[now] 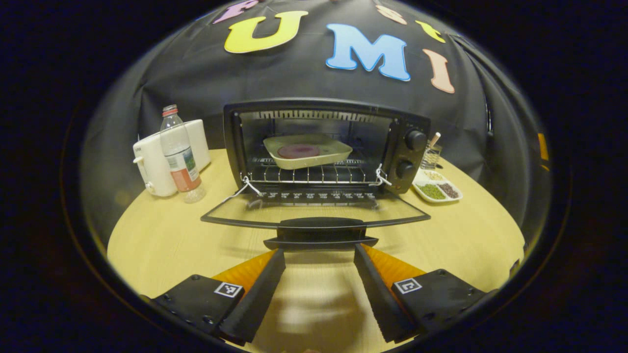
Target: Open the electric oven with the left hand, put the food in, and close the electric oven.
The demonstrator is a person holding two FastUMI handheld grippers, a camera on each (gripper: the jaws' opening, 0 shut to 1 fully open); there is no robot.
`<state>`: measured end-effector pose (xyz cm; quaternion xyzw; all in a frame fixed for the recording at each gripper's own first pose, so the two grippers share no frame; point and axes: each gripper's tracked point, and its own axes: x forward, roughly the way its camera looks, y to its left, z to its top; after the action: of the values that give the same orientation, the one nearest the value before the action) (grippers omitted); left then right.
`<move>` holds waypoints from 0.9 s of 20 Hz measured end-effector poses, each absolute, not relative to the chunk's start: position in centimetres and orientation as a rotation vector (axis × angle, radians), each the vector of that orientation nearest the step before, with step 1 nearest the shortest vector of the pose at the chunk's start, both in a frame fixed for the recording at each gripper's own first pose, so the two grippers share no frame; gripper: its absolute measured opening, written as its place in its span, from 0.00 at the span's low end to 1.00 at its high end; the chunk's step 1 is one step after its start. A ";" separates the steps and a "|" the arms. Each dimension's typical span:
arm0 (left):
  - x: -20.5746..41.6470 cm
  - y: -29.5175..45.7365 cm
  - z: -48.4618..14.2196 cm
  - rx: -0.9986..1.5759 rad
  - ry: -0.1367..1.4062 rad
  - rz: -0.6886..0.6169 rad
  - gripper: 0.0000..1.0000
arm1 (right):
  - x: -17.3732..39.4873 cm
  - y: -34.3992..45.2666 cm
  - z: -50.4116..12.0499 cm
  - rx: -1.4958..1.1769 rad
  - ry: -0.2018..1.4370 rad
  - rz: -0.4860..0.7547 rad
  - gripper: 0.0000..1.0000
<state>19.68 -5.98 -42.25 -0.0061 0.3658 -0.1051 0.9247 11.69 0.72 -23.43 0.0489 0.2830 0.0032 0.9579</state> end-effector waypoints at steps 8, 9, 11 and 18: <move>21.5 -6.3 -37.6 0.052 0.612 -0.276 1.00 | 12.2 1.1 -23.7 0.107 0.571 -0.009 0.90; 22.2 -6.4 -37.0 0.054 0.593 -0.280 0.96 | 12.1 1.5 -23.7 0.109 0.575 -0.007 0.90; 23.5 -6.6 -36.2 0.053 0.559 -0.287 0.96 | 12.1 1.8 -23.4 0.111 0.571 -0.003 0.90; 27.3 -6.3 -31.7 0.050 0.440 -0.276 0.96 | 12.4 2.4 -21.4 0.112 0.525 0.014 0.90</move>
<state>27.33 -6.26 -31.70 0.0248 0.2177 -0.1367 0.9661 12.36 2.39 -21.36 0.0555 0.2595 0.0068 0.9641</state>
